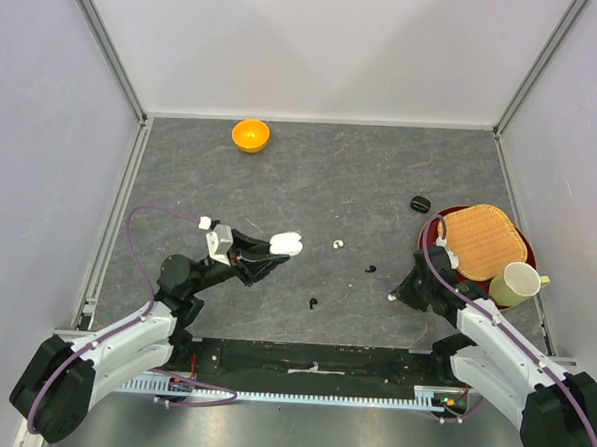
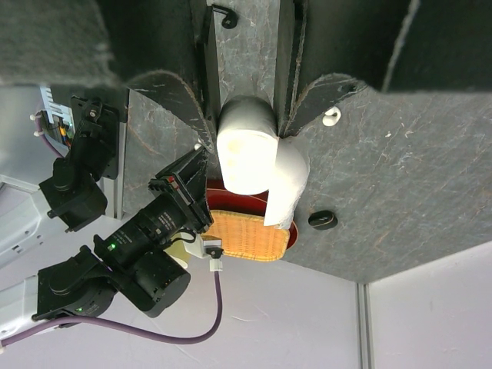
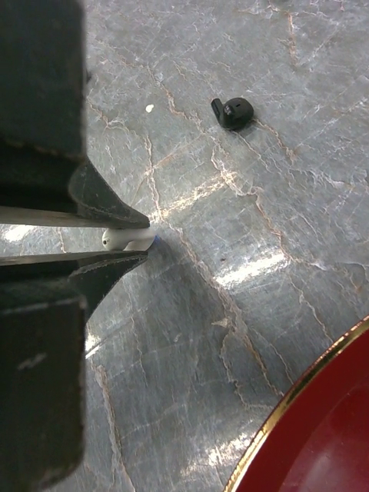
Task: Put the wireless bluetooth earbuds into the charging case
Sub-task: Pick up the earbud from the center of the board.
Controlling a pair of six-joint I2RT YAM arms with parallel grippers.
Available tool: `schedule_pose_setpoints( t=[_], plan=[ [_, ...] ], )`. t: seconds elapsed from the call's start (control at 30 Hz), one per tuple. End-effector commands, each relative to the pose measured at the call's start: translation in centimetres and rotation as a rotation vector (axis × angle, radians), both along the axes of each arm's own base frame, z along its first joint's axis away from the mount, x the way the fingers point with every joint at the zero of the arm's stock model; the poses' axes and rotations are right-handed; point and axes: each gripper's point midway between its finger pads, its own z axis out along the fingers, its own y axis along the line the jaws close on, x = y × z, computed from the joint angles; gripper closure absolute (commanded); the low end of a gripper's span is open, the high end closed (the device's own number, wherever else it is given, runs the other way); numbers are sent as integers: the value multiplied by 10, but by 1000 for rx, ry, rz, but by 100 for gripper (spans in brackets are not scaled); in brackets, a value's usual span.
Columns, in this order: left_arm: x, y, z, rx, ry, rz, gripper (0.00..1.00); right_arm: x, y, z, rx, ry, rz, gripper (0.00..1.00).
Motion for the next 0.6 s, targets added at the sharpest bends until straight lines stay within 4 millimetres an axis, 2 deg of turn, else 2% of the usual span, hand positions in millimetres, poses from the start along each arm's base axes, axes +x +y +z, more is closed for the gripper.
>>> schedule_pose_setpoints(
  t=[0.0, 0.27, 0.57],
  plan=[
    [-2, 0, 17, -40, -37, -4, 98, -7, 1, -5, 5, 19, 19, 82],
    [-2, 0, 17, -40, -34, -3, 98, -16, -1, -9, 0, 48, 24, 82],
    [-1, 1, 15, -40, -23, 1, 98, -29, -5, -14, -16, 85, 36, 75]
  ],
)
